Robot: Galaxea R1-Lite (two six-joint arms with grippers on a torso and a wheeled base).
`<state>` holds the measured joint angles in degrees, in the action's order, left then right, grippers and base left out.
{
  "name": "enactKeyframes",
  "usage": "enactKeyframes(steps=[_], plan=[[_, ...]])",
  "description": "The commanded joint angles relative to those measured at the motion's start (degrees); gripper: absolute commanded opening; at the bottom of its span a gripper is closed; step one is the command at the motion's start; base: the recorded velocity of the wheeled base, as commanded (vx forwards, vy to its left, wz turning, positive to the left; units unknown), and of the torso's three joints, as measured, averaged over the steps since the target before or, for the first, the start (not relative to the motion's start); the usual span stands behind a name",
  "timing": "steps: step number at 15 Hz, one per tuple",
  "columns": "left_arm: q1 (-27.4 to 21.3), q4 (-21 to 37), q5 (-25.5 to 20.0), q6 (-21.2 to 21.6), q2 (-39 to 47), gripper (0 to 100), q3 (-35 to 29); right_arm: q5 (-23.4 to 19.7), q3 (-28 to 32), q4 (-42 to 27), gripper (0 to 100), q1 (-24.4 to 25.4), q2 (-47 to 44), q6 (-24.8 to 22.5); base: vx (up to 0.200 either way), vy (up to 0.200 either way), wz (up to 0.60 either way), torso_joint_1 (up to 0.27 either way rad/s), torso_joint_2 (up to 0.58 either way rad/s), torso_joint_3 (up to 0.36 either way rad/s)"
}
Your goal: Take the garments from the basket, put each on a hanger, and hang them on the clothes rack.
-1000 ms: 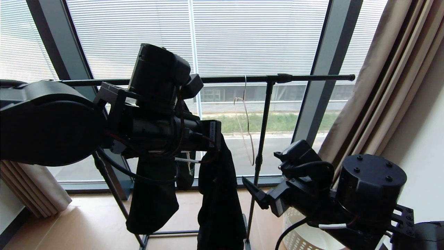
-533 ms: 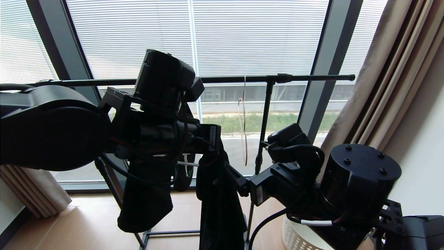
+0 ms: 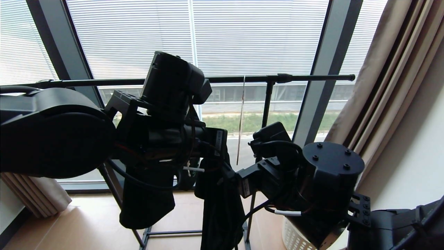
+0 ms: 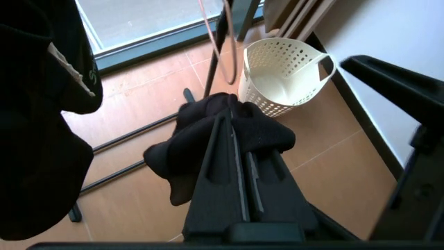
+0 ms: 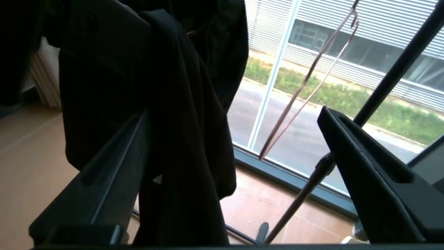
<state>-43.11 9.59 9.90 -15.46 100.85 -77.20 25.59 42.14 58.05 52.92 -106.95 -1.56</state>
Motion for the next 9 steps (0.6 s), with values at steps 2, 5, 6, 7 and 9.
enactKeyframes(steps=[2,5,6,7,9], plan=[[-0.22,-0.01,0.03,-0.01,-0.04,0,0.04,-0.01,0.92,-0.04,100,-2.29,-3.09,-0.02,0.0,0.0,0.0,0.0,0.0,0.0],[-0.14,-0.01,0.03,-0.01,-0.22,0,0.04,0.08,1.1,-0.04,100,-3.88,-5.38,-0.11,0.0,0.0,0.0,0.0,0.0,0.0],[-0.05,-0.01,0.03,-0.01,-0.22,0,0.04,0.16,0.84,-0.13,100,-4.14,-5.55,-0.2,0.0,0.0,0.0,0.0,0.0,0.0],[0.13,-0.01,0.03,-0.1,-0.22,0,0.04,0.16,0.4,-0.22,100,-4.23,-5.55,-0.37,0.0,0.0,0.0,0.0,0.0,0.0],[0.74,-0.01,0.03,-0.1,-1.1,0,-0.05,0.16,-0.66,-0.22,100,-4.23,-6.78,-0.64,0.0,0.0,0.0,0.0,0.0,0.0]])
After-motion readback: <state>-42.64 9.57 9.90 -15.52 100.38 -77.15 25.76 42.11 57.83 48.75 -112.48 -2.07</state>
